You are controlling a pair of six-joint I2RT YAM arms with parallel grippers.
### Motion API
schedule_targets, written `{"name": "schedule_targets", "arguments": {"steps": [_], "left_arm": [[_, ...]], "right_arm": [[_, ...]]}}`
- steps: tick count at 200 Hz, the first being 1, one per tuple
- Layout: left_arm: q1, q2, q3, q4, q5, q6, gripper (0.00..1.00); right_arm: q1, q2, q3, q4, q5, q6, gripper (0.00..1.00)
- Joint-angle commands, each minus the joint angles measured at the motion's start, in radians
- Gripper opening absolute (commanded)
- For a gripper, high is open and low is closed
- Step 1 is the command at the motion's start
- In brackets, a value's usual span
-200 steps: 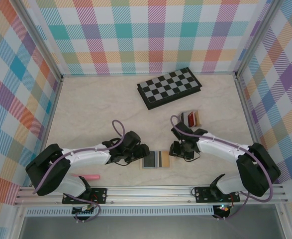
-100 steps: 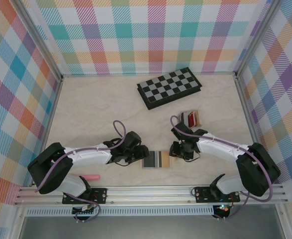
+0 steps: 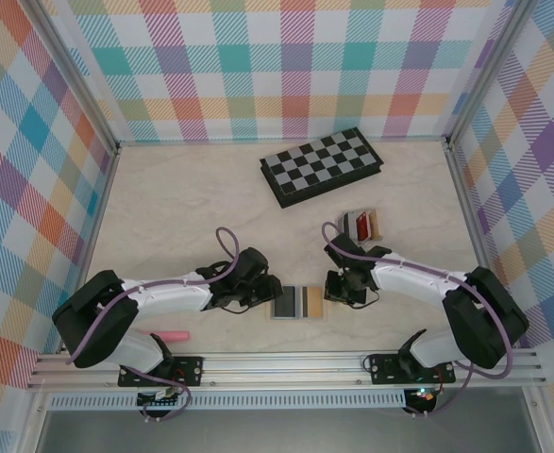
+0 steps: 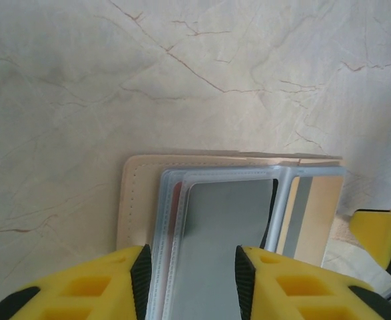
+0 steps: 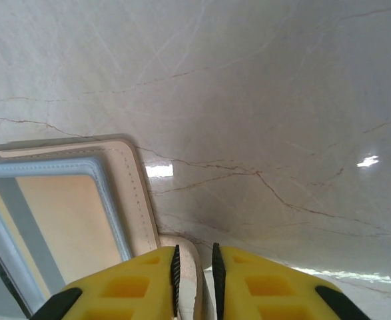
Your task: Put the credit cards into the card holder
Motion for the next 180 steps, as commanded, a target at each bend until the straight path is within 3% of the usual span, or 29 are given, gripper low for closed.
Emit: {"name": "schedule_targets", "arguments": {"steps": [1, 37, 71, 112, 146, 180], "left_arm": [[0.013, -0.021, -0.004, -0.007, -0.004, -0.006, 0.40], [0.013, -0.063, -0.005, -0.083, -0.085, 0.006, 0.56], [0.012, -0.009, 0.022, -0.072, -0.079, 0.026, 0.60], [0.013, 0.052, 0.028, 0.003, -0.044, 0.022, 0.57], [0.011, 0.057, 0.033, 0.028, -0.017, 0.034, 0.45], [0.011, 0.052, 0.037, 0.057, 0.023, 0.046, 0.40]], "right_arm": [[-0.005, 0.015, -0.010, 0.012, -0.022, -0.006, 0.21], [-0.005, 0.006, -0.010, 0.008, -0.014, -0.002, 0.20], [-0.006, 0.010, -0.010, 0.011, -0.018, -0.005, 0.21], [-0.005, 0.011, -0.013, 0.017, -0.023, -0.005, 0.20], [-0.005, 0.017, -0.015, 0.026, -0.029, -0.006, 0.19], [-0.005, 0.032, -0.013, 0.041, -0.043, -0.003, 0.19]]}}
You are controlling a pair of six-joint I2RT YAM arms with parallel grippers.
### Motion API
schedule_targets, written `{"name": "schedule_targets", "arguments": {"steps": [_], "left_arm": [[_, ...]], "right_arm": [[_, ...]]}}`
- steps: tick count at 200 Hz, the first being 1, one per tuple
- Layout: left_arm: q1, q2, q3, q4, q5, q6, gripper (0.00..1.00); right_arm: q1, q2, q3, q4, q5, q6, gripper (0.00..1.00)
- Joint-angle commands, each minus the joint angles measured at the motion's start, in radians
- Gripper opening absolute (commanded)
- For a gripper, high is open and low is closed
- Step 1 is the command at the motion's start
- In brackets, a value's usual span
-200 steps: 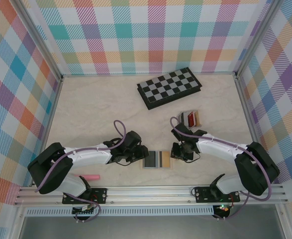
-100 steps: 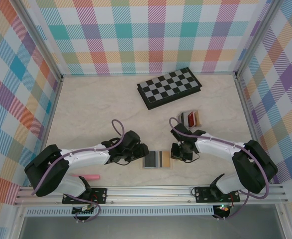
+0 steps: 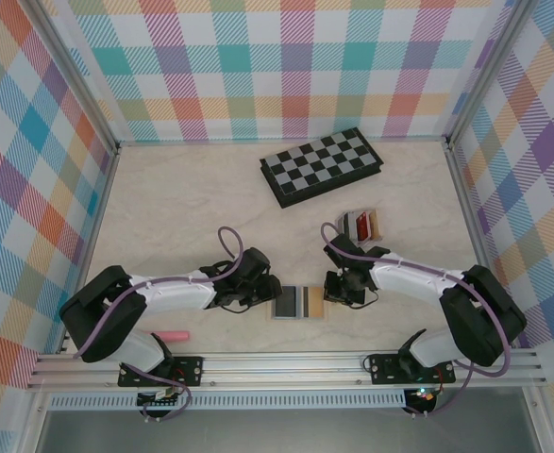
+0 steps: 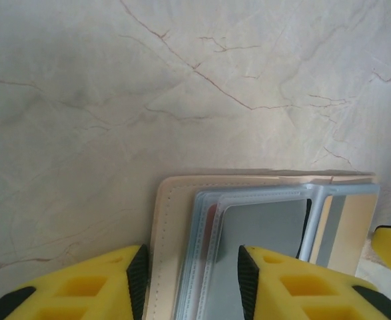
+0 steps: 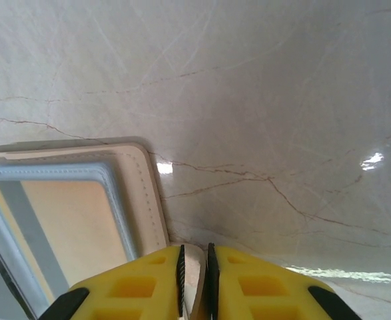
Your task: Put the credit cards into the card holder
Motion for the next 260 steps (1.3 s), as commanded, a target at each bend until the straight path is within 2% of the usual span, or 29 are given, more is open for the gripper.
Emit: {"name": "schedule_targets", "arguments": {"steps": [1, 62, 83, 138, 153, 166, 198, 230, 260], "left_arm": [[0.004, 0.005, 0.027, 0.056, 0.051, 0.017, 0.40], [0.005, -0.092, 0.032, 0.071, 0.073, 0.011, 0.27], [0.005, -0.116, 0.031, 0.097, 0.087, 0.005, 0.26], [-0.044, 0.015, 0.117, 0.196, 0.175, -0.018, 0.30], [-0.069, 0.065, 0.164, 0.162, 0.165, -0.007, 0.35], [-0.081, 0.108, 0.184, 0.162, 0.168, -0.012, 0.35], [-0.095, 0.175, 0.184, 0.220, 0.195, -0.057, 0.38], [-0.098, 0.173, 0.186, 0.199, 0.175, -0.052, 0.40], [-0.099, 0.179, 0.200, 0.172, 0.175, -0.035, 0.41]], "right_arm": [[-0.005, 0.019, -0.007, 0.018, -0.027, -0.003, 0.19], [-0.005, 0.021, -0.002, 0.030, -0.038, 0.001, 0.15], [-0.005, 0.021, 0.000, 0.044, -0.053, 0.005, 0.15], [-0.005, 0.008, -0.008, 0.064, -0.078, 0.031, 0.15], [-0.006, -0.014, 0.001, 0.027, -0.051, 0.032, 0.20], [-0.015, -0.042, 0.002, -0.008, -0.026, 0.033, 0.24], [-0.067, -0.132, -0.015, -0.092, 0.007, 0.007, 0.28], [-0.108, -0.235, -0.054, -0.102, -0.046, -0.013, 0.30], [-0.107, -0.258, -0.070, -0.066, -0.133, -0.029, 0.34]]}}
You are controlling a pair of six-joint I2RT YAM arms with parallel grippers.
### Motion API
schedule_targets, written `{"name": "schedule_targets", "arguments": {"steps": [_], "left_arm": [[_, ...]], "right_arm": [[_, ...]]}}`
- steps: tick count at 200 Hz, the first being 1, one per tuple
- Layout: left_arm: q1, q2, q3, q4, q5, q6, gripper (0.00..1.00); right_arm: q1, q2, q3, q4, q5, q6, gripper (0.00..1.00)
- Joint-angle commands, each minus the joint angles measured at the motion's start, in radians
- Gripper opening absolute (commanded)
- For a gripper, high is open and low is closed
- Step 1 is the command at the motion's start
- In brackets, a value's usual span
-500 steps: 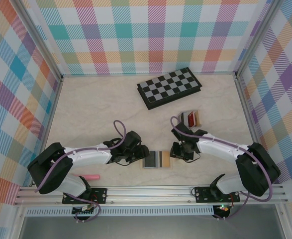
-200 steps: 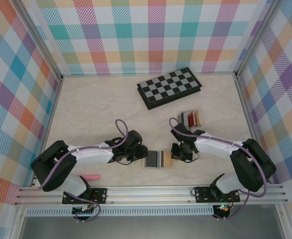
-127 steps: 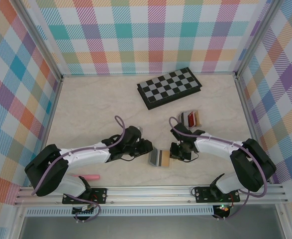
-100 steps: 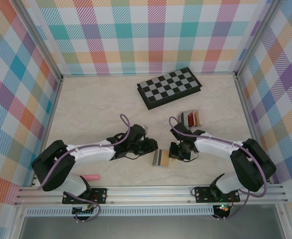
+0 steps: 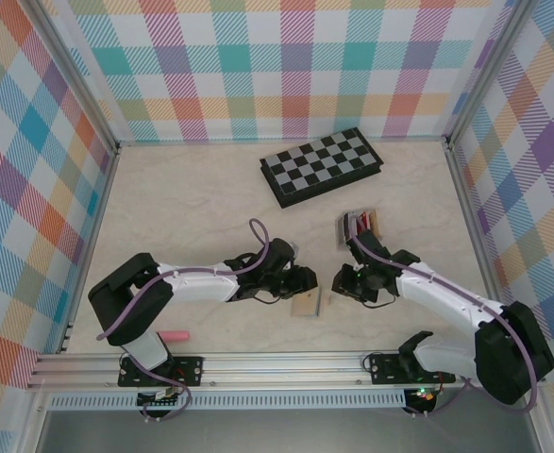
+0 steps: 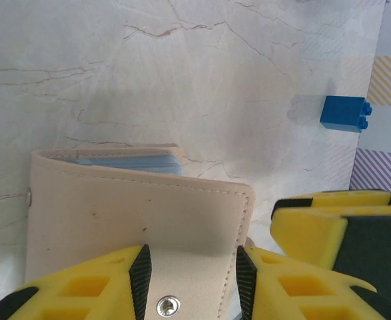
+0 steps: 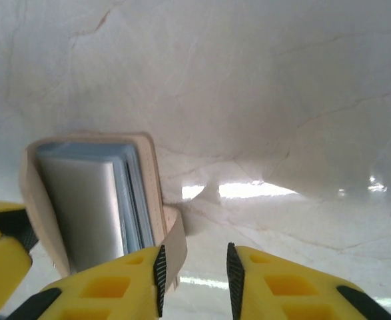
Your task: Put the credit cards into the card holder
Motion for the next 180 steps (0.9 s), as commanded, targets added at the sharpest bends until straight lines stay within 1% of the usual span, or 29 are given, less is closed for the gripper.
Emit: {"name": "schedule_targets", "arguments": {"steps": [1, 37, 63, 73, 88, 104, 120, 141, 180], "left_arm": [[-0.012, 0.012, 0.024, -0.036, 0.003, 0.014, 0.41], [-0.013, 0.013, 0.013, -0.036, -0.011, 0.001, 0.40], [-0.013, 0.007, 0.014, -0.049, -0.025, 0.002, 0.39], [-0.014, 0.007, 0.014, -0.051, -0.027, 0.003, 0.39], [-0.014, 0.007, 0.013, -0.053, -0.026, 0.004, 0.39], [-0.015, 0.007, 0.014, -0.055, -0.027, 0.003, 0.39], [-0.015, 0.009, 0.015, -0.059, -0.028, 0.005, 0.39], [-0.015, 0.009, 0.017, -0.060, -0.025, 0.006, 0.38], [-0.015, 0.008, 0.017, -0.065, -0.026, 0.008, 0.38]], "right_arm": [[-0.001, -0.011, -0.018, -0.004, -0.084, -0.028, 0.34], [0.000, -0.024, -0.024, 0.054, -0.159, -0.026, 0.39], [0.003, 0.013, -0.009, 0.059, -0.178, -0.043, 0.39], [0.003, 0.027, -0.007, 0.057, -0.178, -0.046, 0.38], [0.004, 0.047, -0.001, 0.051, -0.178, -0.051, 0.34], [0.009, 0.055, 0.001, 0.046, -0.177, -0.056, 0.32], [0.010, 0.057, 0.000, 0.030, -0.167, -0.060, 0.27], [0.011, 0.050, 0.002, 0.011, -0.156, -0.066, 0.25], [0.011, 0.017, 0.006, -0.018, -0.136, -0.069, 0.27]]}}
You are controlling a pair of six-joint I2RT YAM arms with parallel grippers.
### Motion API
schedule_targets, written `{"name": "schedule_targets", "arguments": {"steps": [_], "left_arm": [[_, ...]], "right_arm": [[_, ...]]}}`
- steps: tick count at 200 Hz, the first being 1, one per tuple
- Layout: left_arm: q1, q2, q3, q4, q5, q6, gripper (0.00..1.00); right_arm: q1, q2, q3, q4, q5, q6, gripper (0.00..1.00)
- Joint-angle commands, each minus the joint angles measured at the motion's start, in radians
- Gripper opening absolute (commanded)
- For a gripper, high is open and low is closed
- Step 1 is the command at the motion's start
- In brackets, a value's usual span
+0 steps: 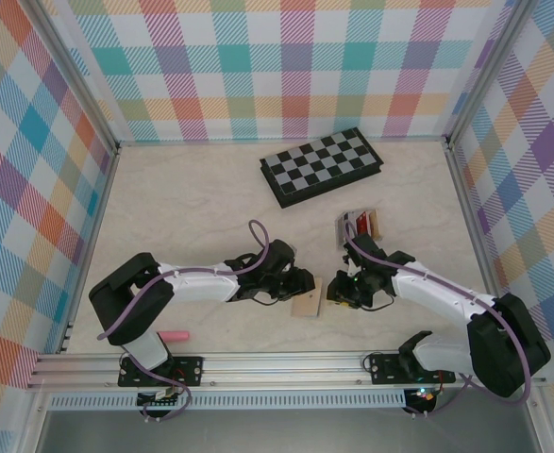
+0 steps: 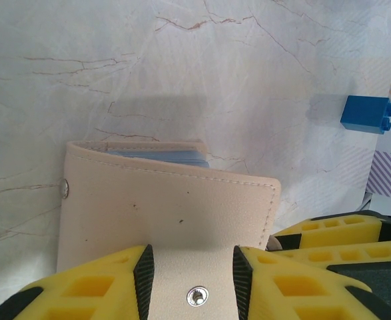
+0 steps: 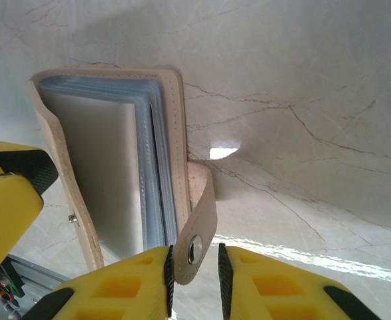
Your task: Put the credit cards into the card holder
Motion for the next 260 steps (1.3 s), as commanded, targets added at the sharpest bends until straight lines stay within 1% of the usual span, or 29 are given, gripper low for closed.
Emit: {"name": "schedule_targets", "arguments": {"steps": [1, 42, 57, 65, 72, 91, 108, 126, 150, 165, 185, 215, 236, 260], "left_arm": [[-0.014, 0.004, 0.017, -0.031, -0.015, 0.008, 0.38], [-0.014, 0.004, 0.021, -0.037, -0.015, 0.011, 0.38], [-0.014, 0.004, 0.026, -0.047, -0.017, 0.016, 0.38], [-0.014, 0.003, 0.029, -0.056, -0.019, 0.020, 0.38], [-0.014, 0.001, 0.032, -0.064, -0.021, 0.026, 0.38], [-0.015, -0.017, 0.035, -0.095, -0.038, 0.042, 0.39], [-0.016, -0.057, 0.030, -0.148, -0.084, 0.063, 0.42], [-0.016, -0.098, 0.030, -0.231, -0.136, 0.099, 0.47], [-0.016, -0.116, 0.033, -0.329, -0.181, 0.141, 0.48], [-0.016, -0.106, 0.027, -0.330, -0.174, 0.148, 0.47], [-0.017, -0.062, 0.034, -0.296, -0.132, 0.157, 0.44], [-0.033, 0.019, 0.074, -0.231, -0.064, 0.171, 0.46], [-0.055, 0.072, 0.120, -0.263, -0.076, 0.185, 0.46], [-0.065, 0.120, 0.143, -0.283, -0.094, 0.174, 0.42]], "right_arm": [[0.005, -0.035, 0.024, -0.042, 0.015, -0.016, 0.27], [0.005, -0.045, 0.022, -0.038, 0.014, -0.021, 0.19], [0.005, -0.040, 0.022, -0.043, 0.017, -0.025, 0.13], [0.004, -0.037, 0.022, -0.045, 0.020, -0.025, 0.08], [0.004, -0.037, 0.023, -0.045, 0.024, -0.023, 0.06], [0.005, -0.042, 0.027, -0.049, 0.035, -0.022, 0.05], [0.004, -0.051, 0.032, -0.053, 0.042, -0.022, 0.04], [0.005, -0.054, 0.042, -0.061, 0.046, -0.026, 0.03], [0.004, -0.054, 0.048, -0.059, 0.044, -0.032, 0.03], [0.004, -0.054, 0.051, -0.050, 0.033, -0.034, 0.02], [0.004, -0.059, 0.052, -0.044, 0.028, -0.033, 0.02], [0.004, -0.068, 0.052, -0.039, 0.021, -0.033, 0.02], [0.004, -0.073, 0.053, -0.034, 0.016, -0.031, 0.02], [0.004, -0.075, 0.054, -0.012, -0.017, -0.038, 0.02]]}}
